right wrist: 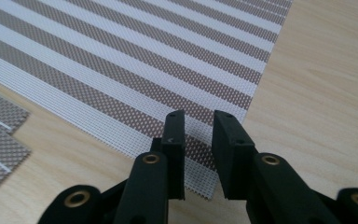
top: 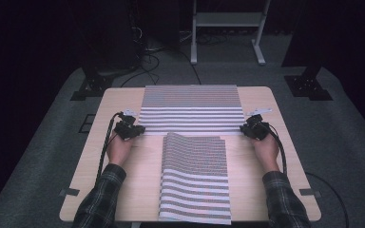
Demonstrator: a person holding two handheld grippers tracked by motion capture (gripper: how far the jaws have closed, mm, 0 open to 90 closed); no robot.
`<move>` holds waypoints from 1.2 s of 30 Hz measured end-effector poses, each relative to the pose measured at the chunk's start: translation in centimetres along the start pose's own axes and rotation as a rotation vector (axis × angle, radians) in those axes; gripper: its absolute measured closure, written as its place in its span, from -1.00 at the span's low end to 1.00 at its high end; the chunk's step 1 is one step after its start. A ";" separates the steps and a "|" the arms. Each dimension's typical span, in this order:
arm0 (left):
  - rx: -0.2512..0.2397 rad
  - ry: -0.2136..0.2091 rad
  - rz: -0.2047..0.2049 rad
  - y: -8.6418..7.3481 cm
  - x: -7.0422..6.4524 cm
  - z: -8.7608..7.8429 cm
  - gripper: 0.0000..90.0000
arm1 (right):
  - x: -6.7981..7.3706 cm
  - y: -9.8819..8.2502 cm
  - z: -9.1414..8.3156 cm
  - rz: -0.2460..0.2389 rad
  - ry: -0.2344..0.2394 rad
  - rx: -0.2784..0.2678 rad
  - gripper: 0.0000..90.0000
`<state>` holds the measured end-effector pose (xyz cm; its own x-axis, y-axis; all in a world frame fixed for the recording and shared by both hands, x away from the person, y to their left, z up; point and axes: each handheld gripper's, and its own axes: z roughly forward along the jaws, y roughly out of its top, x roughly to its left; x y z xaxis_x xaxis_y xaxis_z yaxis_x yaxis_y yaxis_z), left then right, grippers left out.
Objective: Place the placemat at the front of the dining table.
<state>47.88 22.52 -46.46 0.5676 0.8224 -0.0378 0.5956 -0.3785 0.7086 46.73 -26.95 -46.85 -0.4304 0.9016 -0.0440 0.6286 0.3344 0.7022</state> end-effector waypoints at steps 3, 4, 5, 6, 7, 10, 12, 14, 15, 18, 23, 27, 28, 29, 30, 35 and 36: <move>-0.018 -0.010 -0.016 0.1 0.0 -0.4 0.53 | -0.1 0.1 -0.6 0.014 0.002 -0.026 0.40; -0.024 -0.012 -0.018 0.1 -0.1 -0.6 0.47 | -0.1 0.2 -0.9 0.014 0.003 -0.033 0.33; -0.029 -0.016 -0.022 0.1 -0.2 -0.8 0.39 | -0.1 0.1 -1.2 0.015 0.000 -0.044 0.26; -0.026 -0.021 -0.017 0.1 -0.2 -0.9 0.28 | 0.0 0.1 -1.5 0.014 0.000 -0.053 0.17; -0.024 -0.026 -0.016 0.0 -0.3 -1.1 0.20 | 0.0 0.0 -1.7 0.016 0.006 -0.057 0.08; -0.025 -0.032 -0.011 -0.2 -0.5 -1.8 -0.08 | 0.2 -0.2 -2.4 0.025 0.027 -0.062 -0.17; -0.029 -0.040 -0.020 -0.4 -0.5 -2.3 -0.27 | 0.5 -0.7 -3.0 0.027 0.034 -0.081 -0.32; -0.038 -0.049 -0.021 -0.6 -0.6 -2.8 -0.42 | 0.6 -1.0 -3.5 0.037 0.058 -0.102 -0.43; -0.034 -0.042 -0.016 -0.7 -0.6 -3.1 -0.51 | 0.7 -1.2 -3.8 0.045 0.068 -0.106 -0.50; -0.028 -0.028 -0.002 -1.0 -0.8 -3.7 -0.74 | 0.9 -1.4 -4.4 0.029 0.067 -0.106 -0.70; -0.035 -0.028 0.008 -1.6 -1.4 -4.9 -1.00 | 1.3 -1.8 -5.2 -0.002 0.052 -0.105 -0.96; -0.046 -0.033 0.022 -2.3 -2.0 -5.9 -1.00 | 1.7 -2.2 -6.1 -0.008 0.057 -0.100 -1.00; -0.052 -0.039 0.026 -2.5 -2.3 -6.2 -1.00 | 1.8 -2.3 -6.3 -0.009 0.062 -0.104 -1.00; -0.052 -0.045 0.030 -2.8 -2.6 -6.6 -1.00 | 1.9 -2.5 -6.7 -0.013 0.073 -0.110 -1.00; -0.055 -0.050 0.036 -3.0 -2.9 -7.0 -1.00 | 2.0 -2.8 -7.1 -0.017 0.077 -0.115 -1.00; -0.068 -0.049 0.046 -4.0 -4.1 -8.6 -1.00 | 2.2 -4.4 -8.9 -0.024 0.089 -0.142 -1.00; -0.069 -0.050 0.049 -4.2 -4.3 -8.8 -1.00 | 2.3 -4.7 -9.2 -0.027 0.092 -0.144 -1.00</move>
<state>37.98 24.33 -43.04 0.6240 0.7806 -0.0362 0.5267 -0.3859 0.7574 36.83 -29.03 -43.70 -0.5074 0.8617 -0.0032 0.5197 0.3090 0.7965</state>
